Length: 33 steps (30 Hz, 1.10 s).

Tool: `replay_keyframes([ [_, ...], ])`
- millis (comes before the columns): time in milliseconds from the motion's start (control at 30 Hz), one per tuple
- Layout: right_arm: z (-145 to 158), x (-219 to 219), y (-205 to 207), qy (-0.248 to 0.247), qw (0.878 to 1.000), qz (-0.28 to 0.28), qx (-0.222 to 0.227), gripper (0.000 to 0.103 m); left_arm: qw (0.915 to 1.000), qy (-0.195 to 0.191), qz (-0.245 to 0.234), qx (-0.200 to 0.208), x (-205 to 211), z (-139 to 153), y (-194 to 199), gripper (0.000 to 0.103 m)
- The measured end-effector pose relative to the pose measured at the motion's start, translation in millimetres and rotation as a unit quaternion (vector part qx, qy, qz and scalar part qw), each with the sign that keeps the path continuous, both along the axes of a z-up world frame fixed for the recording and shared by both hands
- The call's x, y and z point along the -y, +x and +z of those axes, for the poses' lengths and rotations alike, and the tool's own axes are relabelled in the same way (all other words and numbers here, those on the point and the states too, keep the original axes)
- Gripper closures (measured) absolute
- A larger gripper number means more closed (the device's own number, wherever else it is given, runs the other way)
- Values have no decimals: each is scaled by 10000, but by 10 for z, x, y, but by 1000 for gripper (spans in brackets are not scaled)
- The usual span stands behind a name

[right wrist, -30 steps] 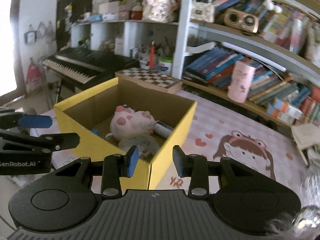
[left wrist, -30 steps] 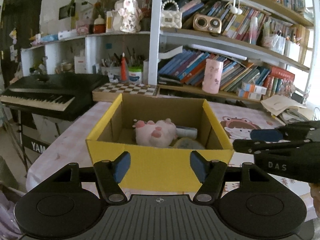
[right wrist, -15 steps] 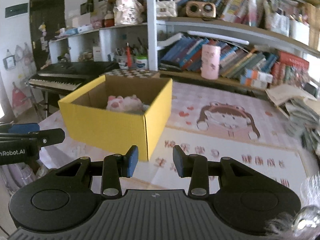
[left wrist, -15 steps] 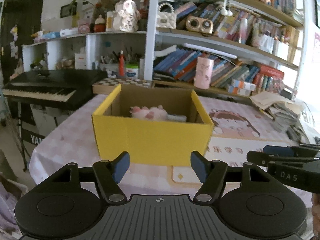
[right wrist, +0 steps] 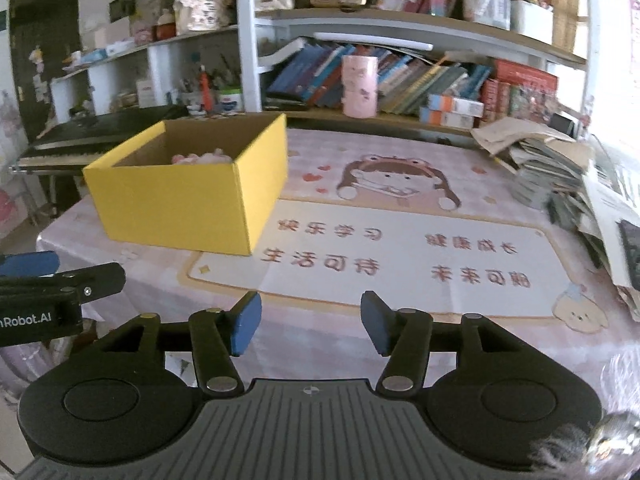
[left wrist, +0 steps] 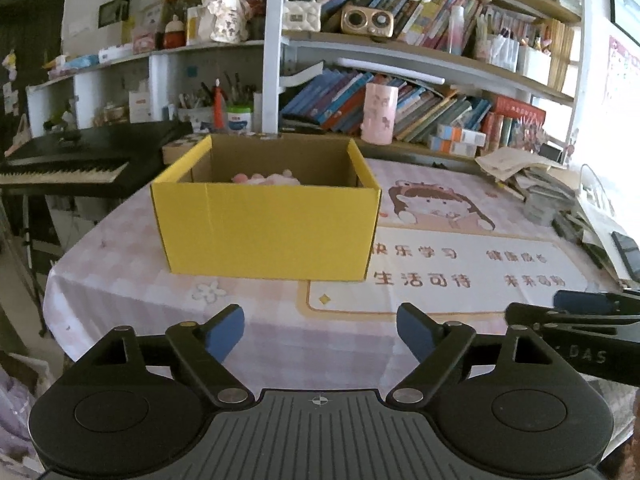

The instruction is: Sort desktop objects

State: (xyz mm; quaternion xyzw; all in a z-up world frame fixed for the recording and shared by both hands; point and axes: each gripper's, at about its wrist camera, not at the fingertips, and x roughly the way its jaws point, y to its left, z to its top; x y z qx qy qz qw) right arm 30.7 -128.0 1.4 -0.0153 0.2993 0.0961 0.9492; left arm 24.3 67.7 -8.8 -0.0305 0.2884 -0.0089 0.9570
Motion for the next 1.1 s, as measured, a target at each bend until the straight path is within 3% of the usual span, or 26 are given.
replay_keyframes([
  [333,-134,205,-93,7,9993,-303,-213,37,9998,31,-76,-186,128,-111,-15,11],
  [600,-154,212,-94,-6,9991,-320,-288,22,9991,-7,-15,-428,139,-188,-49,9],
  [1100,-214,264,-123,-6,9979,-497,-411,10,9986,55,52,-527,182,-177,-66,0],
])
